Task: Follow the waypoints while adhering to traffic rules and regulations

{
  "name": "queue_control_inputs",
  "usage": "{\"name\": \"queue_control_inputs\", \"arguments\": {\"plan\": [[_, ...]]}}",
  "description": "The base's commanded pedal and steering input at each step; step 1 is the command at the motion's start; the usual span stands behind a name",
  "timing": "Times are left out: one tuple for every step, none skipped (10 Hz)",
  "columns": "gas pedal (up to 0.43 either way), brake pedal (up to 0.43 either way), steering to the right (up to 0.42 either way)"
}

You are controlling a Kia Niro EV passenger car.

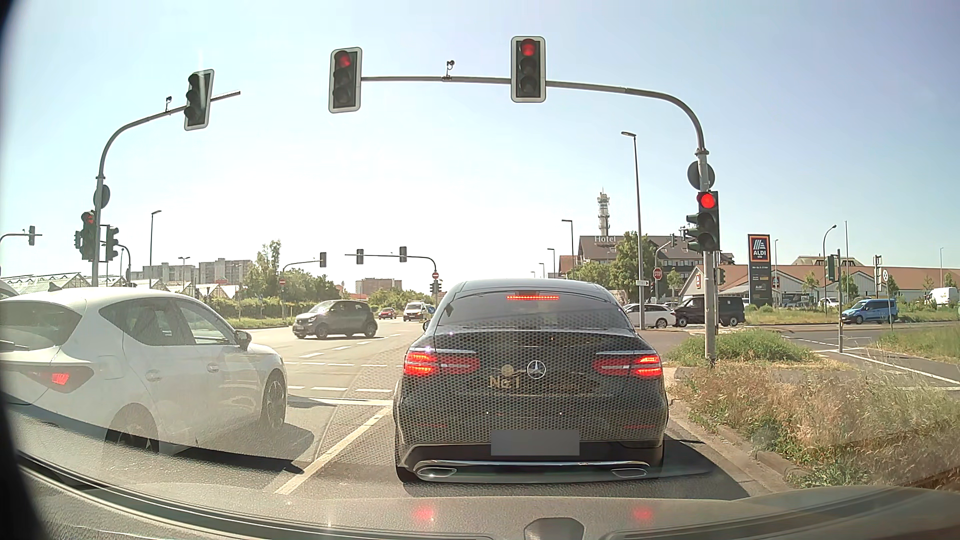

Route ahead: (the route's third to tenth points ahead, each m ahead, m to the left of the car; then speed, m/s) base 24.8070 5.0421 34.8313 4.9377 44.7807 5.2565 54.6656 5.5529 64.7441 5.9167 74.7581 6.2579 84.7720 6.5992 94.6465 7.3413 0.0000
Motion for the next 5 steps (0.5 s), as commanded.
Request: {"name": "queue_control_inputs", "arguments": {"plan": [[0.0,0.25,-0.001],[0.0,0.25,-0.001],[0.0,0.25,-0.001],[0.0,0.25,-0.001],[0.0,0.25,-0.001]]}}
